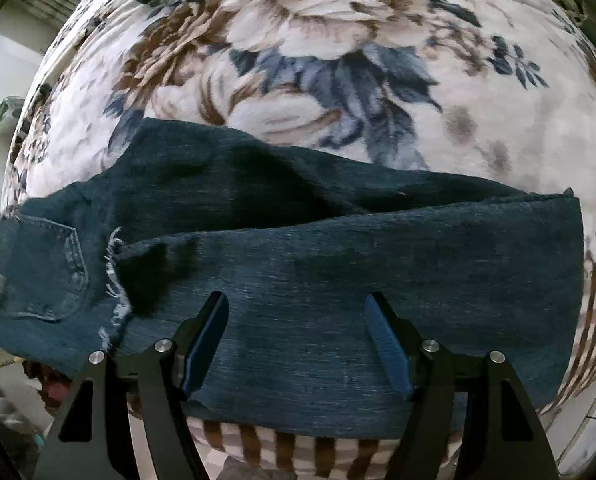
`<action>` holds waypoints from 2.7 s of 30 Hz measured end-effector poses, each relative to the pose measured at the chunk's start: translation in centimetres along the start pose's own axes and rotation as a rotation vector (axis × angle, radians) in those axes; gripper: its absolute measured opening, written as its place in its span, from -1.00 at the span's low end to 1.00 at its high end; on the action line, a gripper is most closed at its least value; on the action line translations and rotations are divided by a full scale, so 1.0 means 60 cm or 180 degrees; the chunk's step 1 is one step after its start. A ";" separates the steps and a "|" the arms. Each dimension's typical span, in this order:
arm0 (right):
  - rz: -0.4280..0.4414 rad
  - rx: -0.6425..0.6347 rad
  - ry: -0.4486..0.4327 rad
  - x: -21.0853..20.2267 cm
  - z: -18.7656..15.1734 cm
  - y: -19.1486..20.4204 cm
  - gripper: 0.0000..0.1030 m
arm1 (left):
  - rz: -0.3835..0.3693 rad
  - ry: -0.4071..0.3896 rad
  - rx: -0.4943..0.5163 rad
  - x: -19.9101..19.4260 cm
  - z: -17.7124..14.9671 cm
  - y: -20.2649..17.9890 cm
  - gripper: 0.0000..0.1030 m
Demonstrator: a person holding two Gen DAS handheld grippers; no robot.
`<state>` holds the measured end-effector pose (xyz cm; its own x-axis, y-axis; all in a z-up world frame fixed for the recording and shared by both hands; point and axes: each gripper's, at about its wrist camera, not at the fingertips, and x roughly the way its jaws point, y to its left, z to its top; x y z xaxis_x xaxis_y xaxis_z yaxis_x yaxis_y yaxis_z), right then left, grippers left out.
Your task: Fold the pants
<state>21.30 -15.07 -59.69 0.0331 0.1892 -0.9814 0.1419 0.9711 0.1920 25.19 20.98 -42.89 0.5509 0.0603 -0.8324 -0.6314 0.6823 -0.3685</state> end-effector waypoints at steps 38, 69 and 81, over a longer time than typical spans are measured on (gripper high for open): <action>0.0158 0.0662 -0.0276 -0.132 0.033 -0.284 0.42 | -0.0132 0.0710 0.3250 -0.028 -0.411 -0.399 0.94; 0.0559 0.0379 -0.0096 -0.225 0.043 -0.279 -0.60 | 0.0308 0.0915 0.2289 0.030 -0.214 -0.266 0.94; 0.0873 0.1403 0.0103 -0.110 -0.006 -0.467 0.23 | -0.0161 0.1967 0.1837 0.244 -0.266 -0.348 0.94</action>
<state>16.73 -43.44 -58.59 0.0978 0.4394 -0.8930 0.5356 0.7330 0.4193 37.74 -4.03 -54.00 0.0677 -0.2749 -0.9591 -0.1438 0.9486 -0.2820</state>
